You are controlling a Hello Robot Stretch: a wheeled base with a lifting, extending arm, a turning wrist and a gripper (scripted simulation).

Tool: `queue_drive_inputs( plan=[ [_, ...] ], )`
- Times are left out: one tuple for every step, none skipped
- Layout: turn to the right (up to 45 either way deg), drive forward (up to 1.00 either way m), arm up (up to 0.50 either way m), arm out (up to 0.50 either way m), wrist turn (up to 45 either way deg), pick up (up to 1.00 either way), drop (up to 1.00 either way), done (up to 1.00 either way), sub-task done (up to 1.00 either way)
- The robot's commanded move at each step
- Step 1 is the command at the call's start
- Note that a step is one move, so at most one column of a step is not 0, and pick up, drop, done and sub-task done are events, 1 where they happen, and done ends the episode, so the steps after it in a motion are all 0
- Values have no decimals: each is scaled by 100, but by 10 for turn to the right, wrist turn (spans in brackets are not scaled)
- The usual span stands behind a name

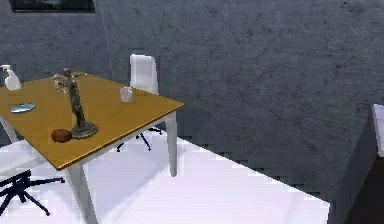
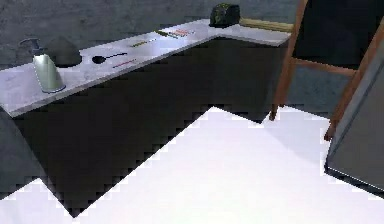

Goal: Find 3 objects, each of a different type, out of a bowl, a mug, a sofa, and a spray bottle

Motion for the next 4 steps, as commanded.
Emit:
queue_drive_inputs(
  plan=[
    [-60, 0, 0, 0, 0, 0, 0, 0, 0],
    [0, 75, 0, 0, 0, 0, 0, 0, 0],
    [-210, 0, 0, 0, 0, 0, 0, 0, 0],
    [0, 0, 0, 0, 0, 0, 0, 100, 0]
  ],
)
